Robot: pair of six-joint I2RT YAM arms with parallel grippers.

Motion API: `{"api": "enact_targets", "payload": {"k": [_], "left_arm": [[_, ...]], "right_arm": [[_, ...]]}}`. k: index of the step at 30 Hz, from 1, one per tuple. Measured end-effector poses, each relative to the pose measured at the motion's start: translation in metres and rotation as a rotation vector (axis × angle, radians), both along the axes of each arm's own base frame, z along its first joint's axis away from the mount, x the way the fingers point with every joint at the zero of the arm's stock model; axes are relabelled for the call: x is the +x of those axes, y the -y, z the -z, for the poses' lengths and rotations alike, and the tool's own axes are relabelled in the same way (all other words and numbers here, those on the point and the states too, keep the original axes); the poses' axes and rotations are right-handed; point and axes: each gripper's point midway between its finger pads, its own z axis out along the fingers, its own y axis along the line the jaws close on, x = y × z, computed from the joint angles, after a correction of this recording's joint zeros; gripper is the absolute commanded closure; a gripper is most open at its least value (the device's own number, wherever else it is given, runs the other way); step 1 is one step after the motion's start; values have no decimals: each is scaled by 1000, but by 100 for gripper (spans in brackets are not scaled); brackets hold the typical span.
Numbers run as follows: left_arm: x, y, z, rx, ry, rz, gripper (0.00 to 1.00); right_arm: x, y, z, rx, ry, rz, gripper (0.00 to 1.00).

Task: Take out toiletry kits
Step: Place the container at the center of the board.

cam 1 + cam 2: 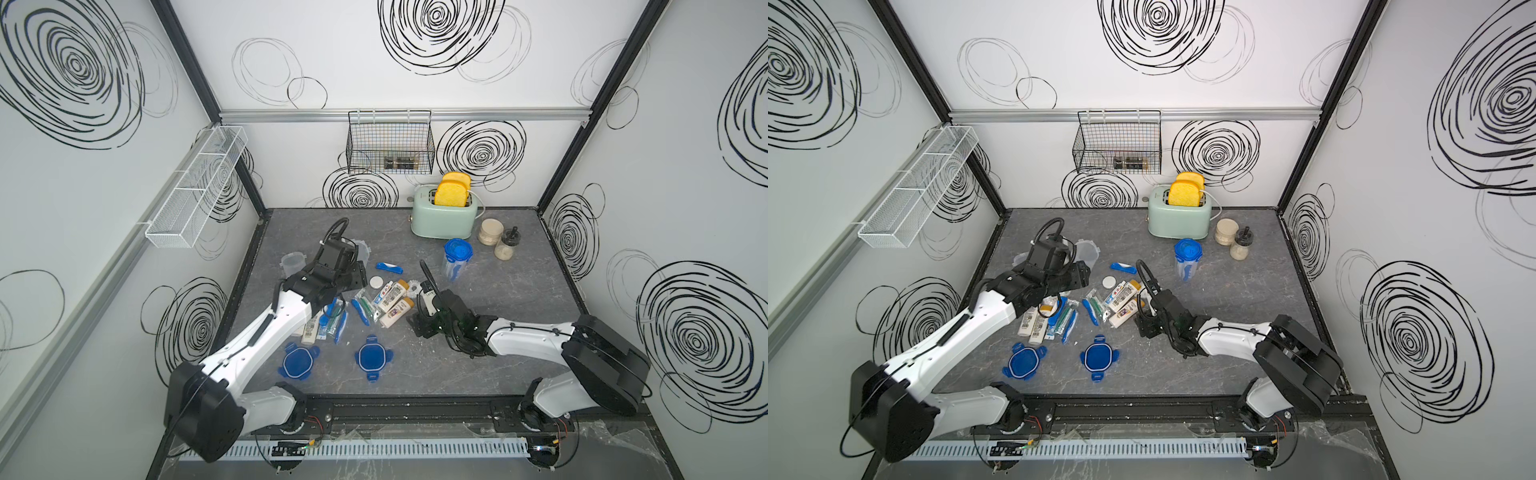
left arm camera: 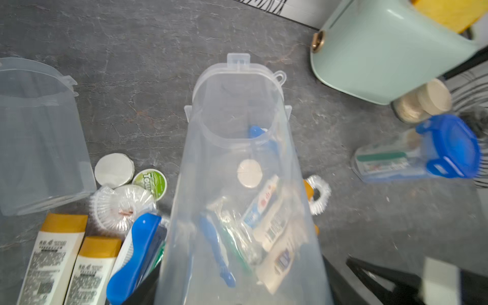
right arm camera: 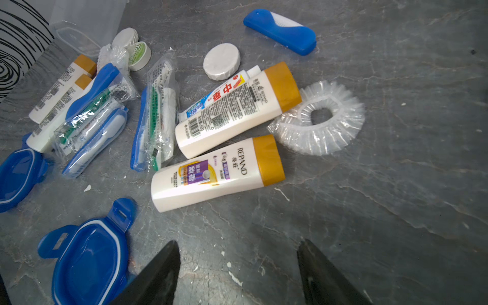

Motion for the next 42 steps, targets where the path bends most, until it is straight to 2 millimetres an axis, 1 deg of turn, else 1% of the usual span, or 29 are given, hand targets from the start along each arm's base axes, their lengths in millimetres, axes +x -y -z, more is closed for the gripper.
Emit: {"api": "enact_targets", "payload": {"k": [2, 4, 5, 6, 7, 8, 10, 13, 15, 16, 17, 18, 20, 23, 25, 26, 30, 33, 35, 37, 39, 42], "left_arm": [[16, -5, 19, 31, -3, -31, 94], [27, -11, 33, 59, -1, -56, 94], [33, -15, 39, 68, 4, -72, 91], [38, -18, 44, 73, 10, -84, 86], [42, -21, 47, 74, 18, -95, 84], [47, -25, 49, 76, 30, -106, 83], [54, -30, 54, 82, 43, -120, 78], [64, -35, 70, 87, 37, -133, 77], [65, -37, 86, 89, 15, -134, 73], [64, -38, 93, 90, 8, -135, 68], [64, -38, 96, 85, 13, -134, 64], [65, -37, 96, 81, 19, -134, 63], [66, -36, 97, 72, 29, -130, 54], [65, -35, 99, 59, 42, -125, 38], [64, -34, 101, 55, 45, -124, 25], [63, -34, 102, 53, 43, -126, 21], [48, -36, 119, 56, -19, -120, 11], [38, -38, 129, 63, -57, -121, 9], [34, -39, 131, 66, -75, -119, 9], [32, -38, 127, 59, -75, -116, 9], [30, -35, 115, 45, -56, -109, 9], [28, -29, 80, 4, 11, -96, 9]], "right_arm": [[0, 0, 0, 0, 0, 0, 27], [0, 0, 0, 0, 0, 0, 27], [0, 0, 0, 0, -1, -1, 27], [0, 0, 0, 1, -2, -2, 27], [-1, -1, 0, 2, -3, -3, 27], [-1, -1, 0, 3, -3, -3, 27], [-1, -1, 0, 4, -5, -4, 27], [-1, -2, 1, 2, -8, -6, 27], [-1, -3, 2, 1, -10, -8, 27], [-1, -3, 2, -1, -11, -8, 27], [-2, -3, 3, -2, -11, -8, 27], [-2, -3, 3, -2, -11, -9, 27], [-2, -3, 3, -3, -10, -8, 27], [-2, -3, 3, -5, -8, -6, 27], [-1, -2, 3, -5, -7, -5, 27], [-1, -3, 3, -5, -7, -5, 27], [-1, -2, 3, -7, -6, -2, 27], [0, -1, 3, -9, -4, 1, 27], [0, -1, 3, -11, -2, 3, 27], [0, -1, 3, -14, 1, 4, 26], [1, 0, 3, -18, 5, 3, 26], [2, 1, -1, -21, 18, 7, 25]]}}
